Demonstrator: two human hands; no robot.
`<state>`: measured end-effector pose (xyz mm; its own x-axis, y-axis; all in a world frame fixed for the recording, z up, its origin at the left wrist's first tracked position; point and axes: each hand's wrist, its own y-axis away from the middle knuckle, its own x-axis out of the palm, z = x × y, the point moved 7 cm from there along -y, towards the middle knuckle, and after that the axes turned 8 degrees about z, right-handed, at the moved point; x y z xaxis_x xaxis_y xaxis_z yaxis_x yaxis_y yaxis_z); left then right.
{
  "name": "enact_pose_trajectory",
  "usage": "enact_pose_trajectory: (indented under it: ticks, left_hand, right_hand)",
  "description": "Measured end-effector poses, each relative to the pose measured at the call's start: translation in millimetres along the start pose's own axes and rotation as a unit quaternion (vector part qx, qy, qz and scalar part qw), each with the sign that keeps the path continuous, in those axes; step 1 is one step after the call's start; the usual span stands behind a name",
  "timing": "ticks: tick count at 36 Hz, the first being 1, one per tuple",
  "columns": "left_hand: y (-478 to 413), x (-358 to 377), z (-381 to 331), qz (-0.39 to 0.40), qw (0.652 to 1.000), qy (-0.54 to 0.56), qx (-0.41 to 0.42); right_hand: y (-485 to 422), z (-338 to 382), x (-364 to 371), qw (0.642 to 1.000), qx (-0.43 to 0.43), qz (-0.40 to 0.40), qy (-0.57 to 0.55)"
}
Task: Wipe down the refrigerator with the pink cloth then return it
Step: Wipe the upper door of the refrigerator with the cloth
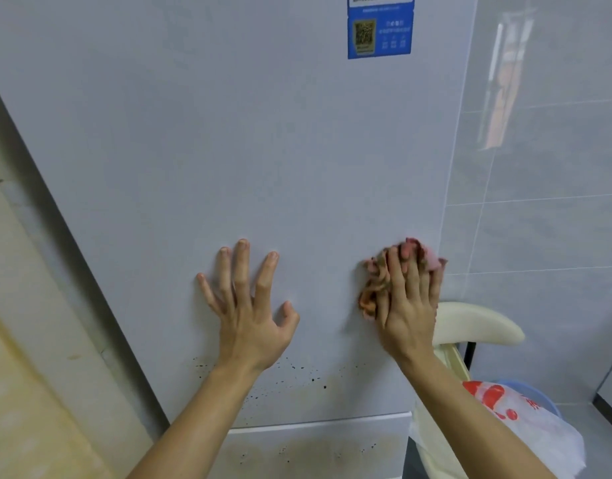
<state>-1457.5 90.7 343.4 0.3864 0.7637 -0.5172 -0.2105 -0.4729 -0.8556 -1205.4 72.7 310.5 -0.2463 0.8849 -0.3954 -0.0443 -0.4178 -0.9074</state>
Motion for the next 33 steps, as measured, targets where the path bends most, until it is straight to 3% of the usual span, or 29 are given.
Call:
enact_pose_trajectory:
  ticks: [4, 7, 9, 14, 17, 19, 26, 33]
  left_hand:
    - [0, 0, 1, 0.005, 1.000, 0.002, -0.002]
    - [-1, -1, 2, 0.006, 1.000, 0.003, -0.002]
    - [-2, -1, 3, 0.005, 1.000, 0.007, -0.004]
    - [-8, -7, 5, -0.017, 1.000, 0.007, 0.009]
    - [-18, -15, 13, -0.047, 0.999, 0.010, -0.007]
    - [-25, -20, 18, -0.059, 0.998, 0.014, -0.015]
    - [-34, -30, 26, -0.066, 0.998, 0.021, -0.001]
    - [-47, -37, 33, -0.078, 0.997, 0.022, -0.009]
  right_hand:
    - [-86, 20, -46, 0.994, 0.015, -0.097, -0.049]
    - [-120, 24, -62, 0.974, 0.091, -0.145, -0.149]
    - [-122, 28, -64, 0.971, 0.101, -0.145, -0.160]
    - [-54, 31, -26, 0.996, -0.019, -0.056, -0.070]
    - [15, 25, 10, 0.997, -0.067, 0.025, -0.018]
    - [33, 21, 17, 0.995, -0.089, 0.040, 0.008]
    - [-12, 25, -4, 0.988, -0.144, -0.010, 0.061]
    - [-143, 50, -62, 0.990, -0.068, -0.124, -0.008]
